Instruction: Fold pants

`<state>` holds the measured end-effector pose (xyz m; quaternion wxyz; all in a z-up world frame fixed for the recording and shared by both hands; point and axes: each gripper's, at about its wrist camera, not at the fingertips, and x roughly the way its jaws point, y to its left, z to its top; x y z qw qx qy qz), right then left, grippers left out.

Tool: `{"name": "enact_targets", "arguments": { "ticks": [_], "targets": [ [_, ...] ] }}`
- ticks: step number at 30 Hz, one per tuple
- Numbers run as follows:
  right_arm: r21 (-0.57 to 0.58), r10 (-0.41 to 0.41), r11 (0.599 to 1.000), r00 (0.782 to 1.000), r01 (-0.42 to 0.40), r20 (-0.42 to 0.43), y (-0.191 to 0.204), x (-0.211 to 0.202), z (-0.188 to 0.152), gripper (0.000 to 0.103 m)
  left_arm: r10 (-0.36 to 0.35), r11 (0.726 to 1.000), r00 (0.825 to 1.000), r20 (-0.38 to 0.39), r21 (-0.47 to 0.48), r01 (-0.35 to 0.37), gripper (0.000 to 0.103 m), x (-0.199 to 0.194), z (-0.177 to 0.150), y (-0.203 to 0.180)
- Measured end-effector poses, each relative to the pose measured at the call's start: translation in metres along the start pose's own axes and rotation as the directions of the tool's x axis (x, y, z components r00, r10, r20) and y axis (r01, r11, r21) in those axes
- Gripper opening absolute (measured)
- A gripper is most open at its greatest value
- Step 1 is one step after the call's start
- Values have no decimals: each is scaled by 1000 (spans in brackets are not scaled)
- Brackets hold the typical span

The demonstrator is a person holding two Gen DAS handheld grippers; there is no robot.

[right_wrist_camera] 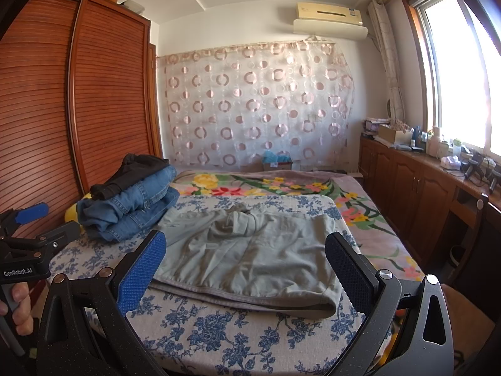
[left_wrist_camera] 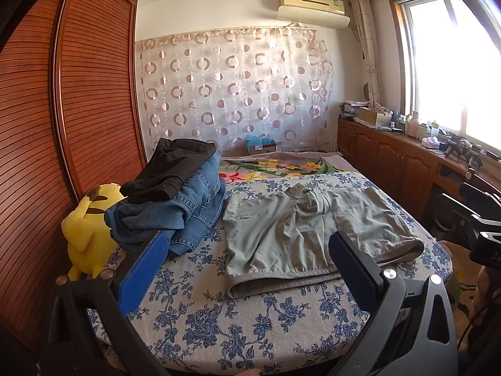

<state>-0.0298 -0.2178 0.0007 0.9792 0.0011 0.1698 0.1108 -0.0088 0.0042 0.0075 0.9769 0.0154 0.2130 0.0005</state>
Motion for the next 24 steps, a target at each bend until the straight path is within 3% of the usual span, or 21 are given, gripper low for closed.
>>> {"name": "enact_targets", "arguments": {
  "ticks": [10, 15, 24],
  "targets": [
    [1, -2, 1000, 1000, 2, -10, 0, 3, -4, 103, 8, 1000, 999, -52, 16, -7, 103, 18, -8, -4],
    [5, -10, 1000, 1000, 10, -23, -17, 4, -12, 103, -53, 998, 992, -113, 30, 57, 103, 39, -18, -2],
    [3, -38, 999, 998, 38, -55, -37, 14, -19, 103, -48, 998, 983, -177, 30, 55, 103, 64, -36, 11]
  ]
}}
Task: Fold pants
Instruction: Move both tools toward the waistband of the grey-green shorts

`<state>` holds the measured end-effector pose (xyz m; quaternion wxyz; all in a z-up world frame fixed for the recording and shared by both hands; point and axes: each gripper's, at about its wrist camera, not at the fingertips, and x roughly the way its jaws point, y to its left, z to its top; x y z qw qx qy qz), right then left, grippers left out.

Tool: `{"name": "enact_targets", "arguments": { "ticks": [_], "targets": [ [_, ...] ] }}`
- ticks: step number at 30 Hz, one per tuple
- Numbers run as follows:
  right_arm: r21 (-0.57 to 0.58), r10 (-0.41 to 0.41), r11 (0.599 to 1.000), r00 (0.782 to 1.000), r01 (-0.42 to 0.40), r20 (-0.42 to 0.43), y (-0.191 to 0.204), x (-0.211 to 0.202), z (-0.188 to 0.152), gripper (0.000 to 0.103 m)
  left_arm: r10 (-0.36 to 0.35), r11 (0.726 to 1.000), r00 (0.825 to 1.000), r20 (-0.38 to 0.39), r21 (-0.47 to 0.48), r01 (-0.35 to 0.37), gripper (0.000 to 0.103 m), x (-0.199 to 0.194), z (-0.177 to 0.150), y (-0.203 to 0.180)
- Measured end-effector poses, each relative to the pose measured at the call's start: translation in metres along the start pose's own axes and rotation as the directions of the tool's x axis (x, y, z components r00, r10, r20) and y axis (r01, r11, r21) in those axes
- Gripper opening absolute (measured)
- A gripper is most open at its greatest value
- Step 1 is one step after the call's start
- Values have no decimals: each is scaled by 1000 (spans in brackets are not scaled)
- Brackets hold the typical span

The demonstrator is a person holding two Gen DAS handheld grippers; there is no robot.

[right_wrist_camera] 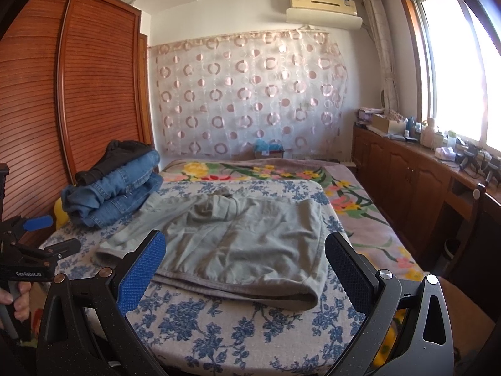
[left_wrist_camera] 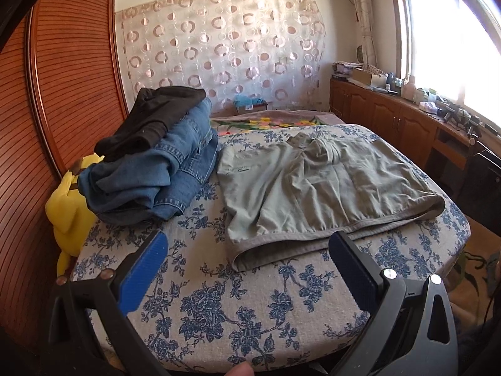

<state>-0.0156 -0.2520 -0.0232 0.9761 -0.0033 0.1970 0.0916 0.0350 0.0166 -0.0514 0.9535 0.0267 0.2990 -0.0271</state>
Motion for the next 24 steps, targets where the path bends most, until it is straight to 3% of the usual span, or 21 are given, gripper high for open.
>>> {"name": "enact_targets", "arguments": {
  "ticks": [12, 24],
  "targets": [
    [-3, -20, 1000, 998, 20, -60, -26, 16, -16, 103, -13, 1000, 997, -73, 14, 14, 103, 35, -16, 17],
    [-44, -59, 998, 981, 52, -184, -52, 42, -40, 100, -10, 1000, 994, -113, 25, 13, 103, 54, -29, 26]
  ]
}}
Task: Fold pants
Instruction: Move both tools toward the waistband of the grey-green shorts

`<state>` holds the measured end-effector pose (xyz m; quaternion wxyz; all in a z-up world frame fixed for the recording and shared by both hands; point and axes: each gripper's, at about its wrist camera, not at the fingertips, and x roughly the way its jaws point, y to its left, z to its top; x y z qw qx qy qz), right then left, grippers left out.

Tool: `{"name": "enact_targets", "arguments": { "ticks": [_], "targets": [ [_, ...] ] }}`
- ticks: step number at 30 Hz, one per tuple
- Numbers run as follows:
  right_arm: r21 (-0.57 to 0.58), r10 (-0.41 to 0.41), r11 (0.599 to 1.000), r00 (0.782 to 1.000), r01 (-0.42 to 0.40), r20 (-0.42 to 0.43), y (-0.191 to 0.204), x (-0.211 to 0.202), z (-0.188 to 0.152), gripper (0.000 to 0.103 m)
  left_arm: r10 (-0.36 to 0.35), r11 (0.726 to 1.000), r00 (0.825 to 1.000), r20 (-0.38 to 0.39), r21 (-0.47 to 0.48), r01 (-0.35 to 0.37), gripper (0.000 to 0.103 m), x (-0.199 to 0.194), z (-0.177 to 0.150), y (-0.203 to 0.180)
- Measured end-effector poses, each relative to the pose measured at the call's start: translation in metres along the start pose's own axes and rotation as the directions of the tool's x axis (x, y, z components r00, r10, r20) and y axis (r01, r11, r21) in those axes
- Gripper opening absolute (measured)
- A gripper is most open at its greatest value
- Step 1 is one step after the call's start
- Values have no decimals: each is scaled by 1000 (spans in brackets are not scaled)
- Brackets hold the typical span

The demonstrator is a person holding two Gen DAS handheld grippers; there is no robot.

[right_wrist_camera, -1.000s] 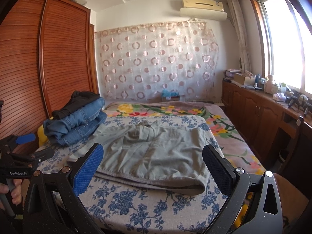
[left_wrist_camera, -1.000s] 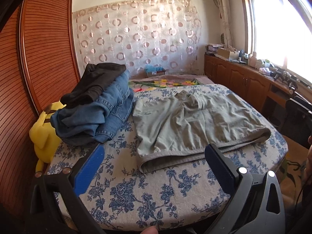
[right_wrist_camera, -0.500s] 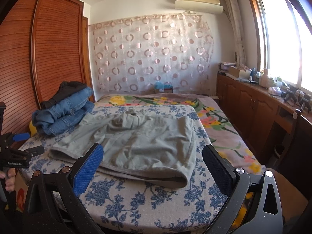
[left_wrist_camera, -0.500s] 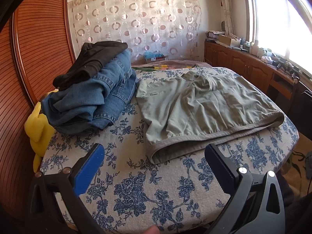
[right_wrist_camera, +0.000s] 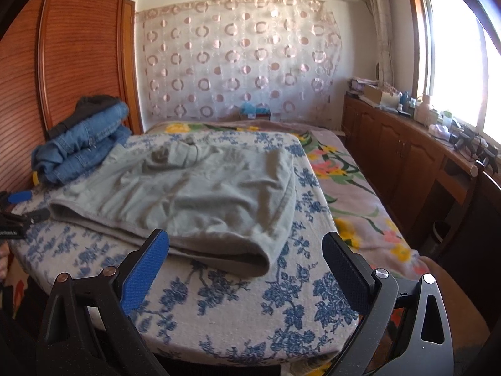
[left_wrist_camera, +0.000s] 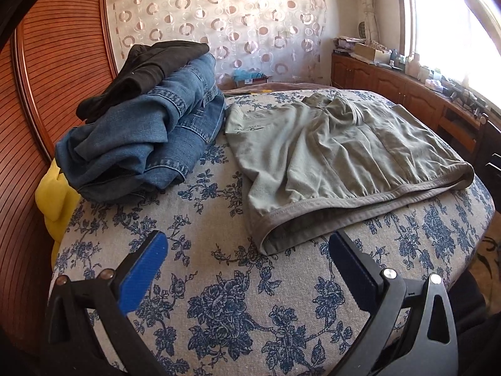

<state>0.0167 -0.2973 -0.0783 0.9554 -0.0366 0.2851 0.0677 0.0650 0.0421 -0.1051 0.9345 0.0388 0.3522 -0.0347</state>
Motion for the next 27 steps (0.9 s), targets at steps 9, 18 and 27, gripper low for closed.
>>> {"name": "enact_targets", "arguments": {
  "ticks": [9, 18, 27],
  "targets": [
    [-24, -65, 998, 993, 63, -98, -19, 25, -13, 91, -35, 999, 999, -38, 19, 36, 103, 12, 2, -1],
    [-130, -94, 989, 986, 76, -139, -2, 50, -11, 89, 1, 999, 998, -59, 40, 1, 103, 23, 5, 0],
    [-250, -116, 965, 984, 81, -131, 24, 68, 0, 89, 7, 999, 998, -63, 37, -5, 103, 26, 4, 3]
  ]
}}
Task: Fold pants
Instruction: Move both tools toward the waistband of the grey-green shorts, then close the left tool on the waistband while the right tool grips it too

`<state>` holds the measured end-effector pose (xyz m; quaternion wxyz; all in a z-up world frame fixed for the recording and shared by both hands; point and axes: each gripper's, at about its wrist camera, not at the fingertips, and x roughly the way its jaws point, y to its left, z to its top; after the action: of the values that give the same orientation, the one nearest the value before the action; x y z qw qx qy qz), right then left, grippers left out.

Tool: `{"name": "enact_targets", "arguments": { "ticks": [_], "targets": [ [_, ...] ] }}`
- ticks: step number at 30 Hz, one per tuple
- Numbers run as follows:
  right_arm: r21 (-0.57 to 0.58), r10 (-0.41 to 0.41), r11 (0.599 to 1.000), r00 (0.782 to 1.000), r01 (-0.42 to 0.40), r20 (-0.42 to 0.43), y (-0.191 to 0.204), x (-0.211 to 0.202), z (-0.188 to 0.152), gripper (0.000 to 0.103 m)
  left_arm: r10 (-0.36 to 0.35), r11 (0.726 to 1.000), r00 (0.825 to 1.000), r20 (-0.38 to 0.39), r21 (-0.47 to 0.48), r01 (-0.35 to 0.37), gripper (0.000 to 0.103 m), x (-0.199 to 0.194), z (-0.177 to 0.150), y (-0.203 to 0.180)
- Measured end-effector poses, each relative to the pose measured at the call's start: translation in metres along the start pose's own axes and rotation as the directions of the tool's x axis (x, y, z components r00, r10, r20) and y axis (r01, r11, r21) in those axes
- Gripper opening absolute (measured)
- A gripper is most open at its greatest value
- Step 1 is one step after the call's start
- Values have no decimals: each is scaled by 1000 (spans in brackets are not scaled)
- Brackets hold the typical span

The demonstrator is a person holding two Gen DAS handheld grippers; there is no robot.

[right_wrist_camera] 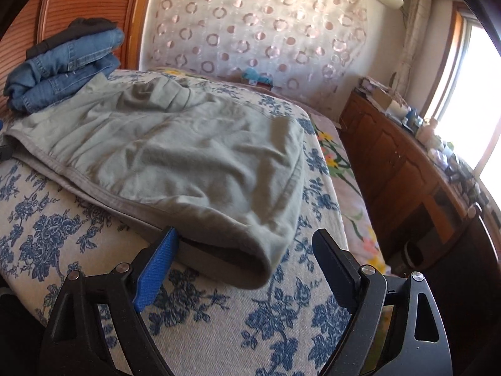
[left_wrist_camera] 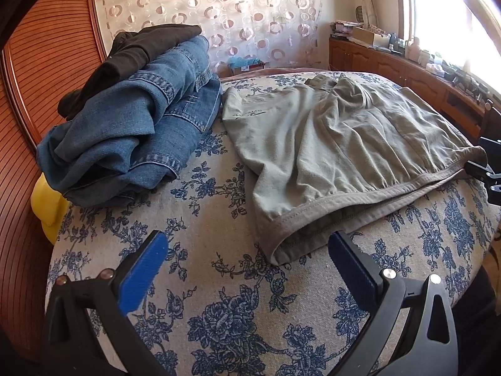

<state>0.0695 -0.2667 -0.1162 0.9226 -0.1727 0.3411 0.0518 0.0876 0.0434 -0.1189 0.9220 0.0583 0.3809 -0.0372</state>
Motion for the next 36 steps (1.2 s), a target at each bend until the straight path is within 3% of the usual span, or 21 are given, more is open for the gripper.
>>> {"name": "enact_targets", "arguments": {
  "ticks": [14, 25, 27, 30, 31, 33, 34, 36],
  "targets": [
    [-56, -40, 998, 998, 37, -55, -21, -1, -6, 89, -4, 1000, 1000, 2, -3, 4, 103, 0, 3, 4],
    [-189, -52, 981, 999, 49, -10, 18, 10, 15, 87, 0, 1000, 1000, -5, -4, 0, 103, 4, 4, 4],
    [-204, -38, 978, 999, 38, 5, 25, 10, 17, 81, 0, 1000, 1000, -5, -2, 0, 103, 4, 4, 3],
    [-207, -7, 978, 1000, 10, 13, 28, 9, 19, 58, -5, 1000, 1000, -6, -5, 4, 103, 6, 5, 3],
    [-203, 4, 979, 1000, 1, 26, 28, 6, 19, 43, -4, 1000, 1000, -7, -6, 4, 103, 6, 5, 4],
    [-184, 22, 983, 999, -12, 48, 25, 0, 20, 32, -3, 1000, 1000, -7, -8, 3, 103, 8, 5, 4],
    [-170, 43, 985, 998, -32, 56, 23, -5, 20, 16, -3, 1000, 1000, -7, -9, 3, 103, 8, 5, 4],
    [-140, 68, 988, 995, -58, 69, 17, -12, 22, 10, -3, 1000, 1000, -7, -11, 3, 103, 9, 5, 4]
  ]
}}
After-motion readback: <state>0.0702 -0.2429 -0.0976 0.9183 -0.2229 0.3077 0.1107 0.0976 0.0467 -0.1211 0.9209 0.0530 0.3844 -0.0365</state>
